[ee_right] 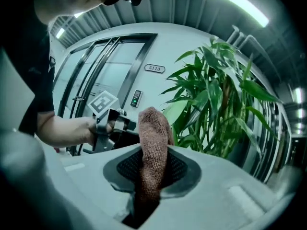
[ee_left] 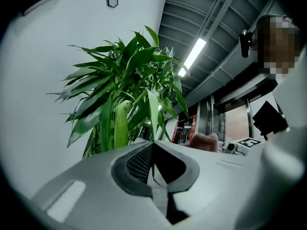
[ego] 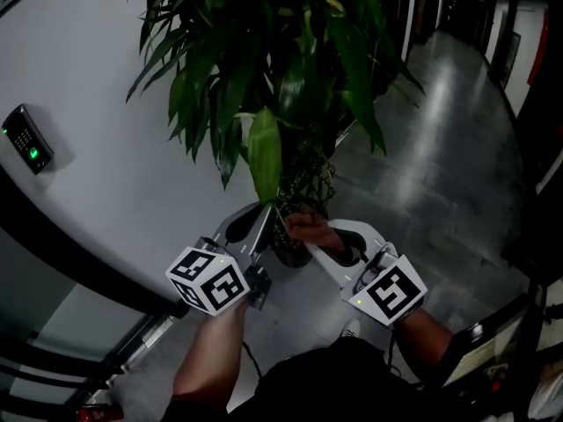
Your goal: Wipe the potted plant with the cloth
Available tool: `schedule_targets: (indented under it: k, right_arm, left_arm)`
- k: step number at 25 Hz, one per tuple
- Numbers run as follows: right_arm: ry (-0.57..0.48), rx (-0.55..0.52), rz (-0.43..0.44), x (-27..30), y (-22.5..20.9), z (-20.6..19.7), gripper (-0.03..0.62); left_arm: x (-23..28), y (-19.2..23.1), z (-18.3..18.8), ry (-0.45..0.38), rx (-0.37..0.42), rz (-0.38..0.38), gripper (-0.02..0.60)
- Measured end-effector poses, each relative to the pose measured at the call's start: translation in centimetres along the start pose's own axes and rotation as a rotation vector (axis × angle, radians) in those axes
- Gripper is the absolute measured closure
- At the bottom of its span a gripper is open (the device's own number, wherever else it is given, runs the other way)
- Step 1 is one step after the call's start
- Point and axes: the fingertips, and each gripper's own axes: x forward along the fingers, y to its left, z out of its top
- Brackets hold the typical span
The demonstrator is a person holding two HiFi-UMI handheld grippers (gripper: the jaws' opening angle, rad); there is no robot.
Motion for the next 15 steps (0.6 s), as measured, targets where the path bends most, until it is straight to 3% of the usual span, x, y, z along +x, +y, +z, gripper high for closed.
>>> schedule_targets:
  k: [4,8,11,15]
  right_arm:
    - [0.045,-0.249,-0.046,2.8,-1.2,2.8,0.53]
    - [0.052,-0.478,-0.15,5.2,-3.5,6.7,0.53]
    - [0.042,-0.573,-0.201,6.5,-5.4,9.1,0.53]
    - [0.05,-0.617,-0.217,8.4,-6.9,10.4,0.53]
  left_arm:
    - [-1.0,-0.2,-0.5,-0.001,-0.047,-0.004,0.563]
    - [-1.6,0.2,-0.8,0.0,-0.078,0.011,0.563]
    - [-1.7,0.2,-1.2,0.003,-0.088,0.018,0.563]
    - [-1.8,-0.5,-1.5,0.018,-0.064,0.016,0.563]
